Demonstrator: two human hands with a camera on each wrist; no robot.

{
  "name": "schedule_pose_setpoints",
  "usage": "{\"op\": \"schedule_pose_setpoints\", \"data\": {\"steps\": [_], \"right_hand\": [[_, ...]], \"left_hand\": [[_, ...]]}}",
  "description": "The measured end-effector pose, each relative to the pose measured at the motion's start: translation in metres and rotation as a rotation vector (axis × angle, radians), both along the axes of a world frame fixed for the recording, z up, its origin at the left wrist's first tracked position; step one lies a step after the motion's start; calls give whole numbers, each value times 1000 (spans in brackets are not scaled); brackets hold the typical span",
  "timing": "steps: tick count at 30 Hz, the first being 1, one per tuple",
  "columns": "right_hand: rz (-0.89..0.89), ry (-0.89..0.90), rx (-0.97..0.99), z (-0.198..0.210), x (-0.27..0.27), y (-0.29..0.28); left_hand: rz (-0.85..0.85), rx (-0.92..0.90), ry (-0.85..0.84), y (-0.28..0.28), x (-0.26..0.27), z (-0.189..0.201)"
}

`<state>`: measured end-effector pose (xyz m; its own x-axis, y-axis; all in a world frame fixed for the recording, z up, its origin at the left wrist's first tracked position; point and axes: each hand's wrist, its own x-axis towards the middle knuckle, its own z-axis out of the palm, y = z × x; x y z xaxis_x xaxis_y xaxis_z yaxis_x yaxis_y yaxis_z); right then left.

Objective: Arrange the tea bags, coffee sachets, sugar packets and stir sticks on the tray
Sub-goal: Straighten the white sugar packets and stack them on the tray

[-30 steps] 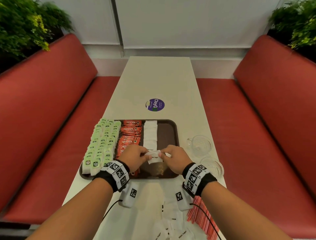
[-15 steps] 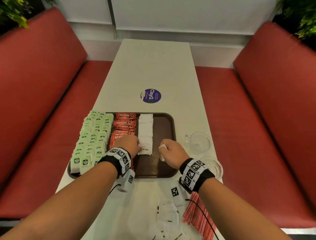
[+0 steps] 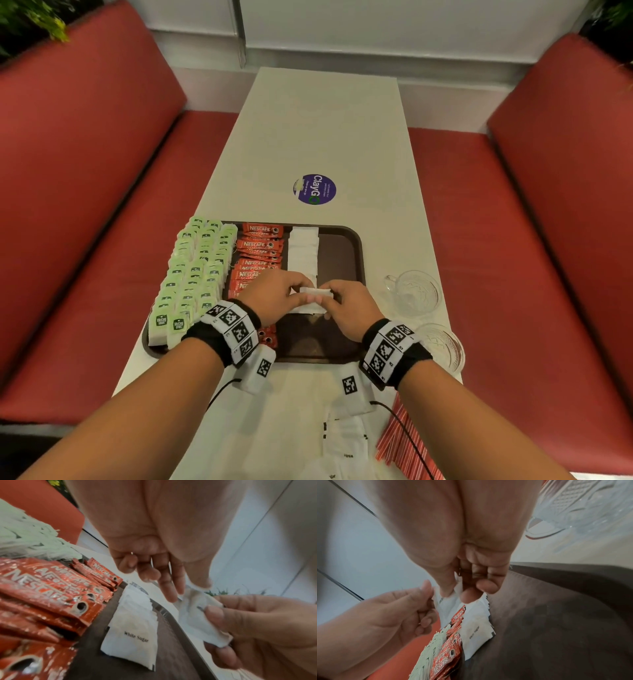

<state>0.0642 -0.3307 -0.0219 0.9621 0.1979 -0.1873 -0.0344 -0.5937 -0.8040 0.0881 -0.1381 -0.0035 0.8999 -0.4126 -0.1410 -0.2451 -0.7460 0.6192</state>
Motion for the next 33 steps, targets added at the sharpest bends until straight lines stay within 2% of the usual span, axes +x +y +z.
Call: {"op": "schedule_pose_setpoints", "data": {"steps": [5,9,14,19,21,24,29,33], "right_hand": [[-31,14,54,-4,4,6],[-54,1,161,0,6,8],[-46,19,204,5,6,14],[5,-44,-33,0,7,13],[-9,-58,-33,-1,8,11],[-25,-26,-51,-5,10,11],[-53,155,-204,-14,12,14],[-38,213,-201,-13,14,17]], "left_hand": [[54,19,30,5,1,-4],[12,79,90,5,-3,-4],[2,-2,66,3,-2,-4],[99,-146,96,7,-5,-6],[110,-93,108,12,-7,-8],[115,82,103,16,-8,-14],[82,358,131,9,1,-24],[169,415,101,0,9,-28]]}}
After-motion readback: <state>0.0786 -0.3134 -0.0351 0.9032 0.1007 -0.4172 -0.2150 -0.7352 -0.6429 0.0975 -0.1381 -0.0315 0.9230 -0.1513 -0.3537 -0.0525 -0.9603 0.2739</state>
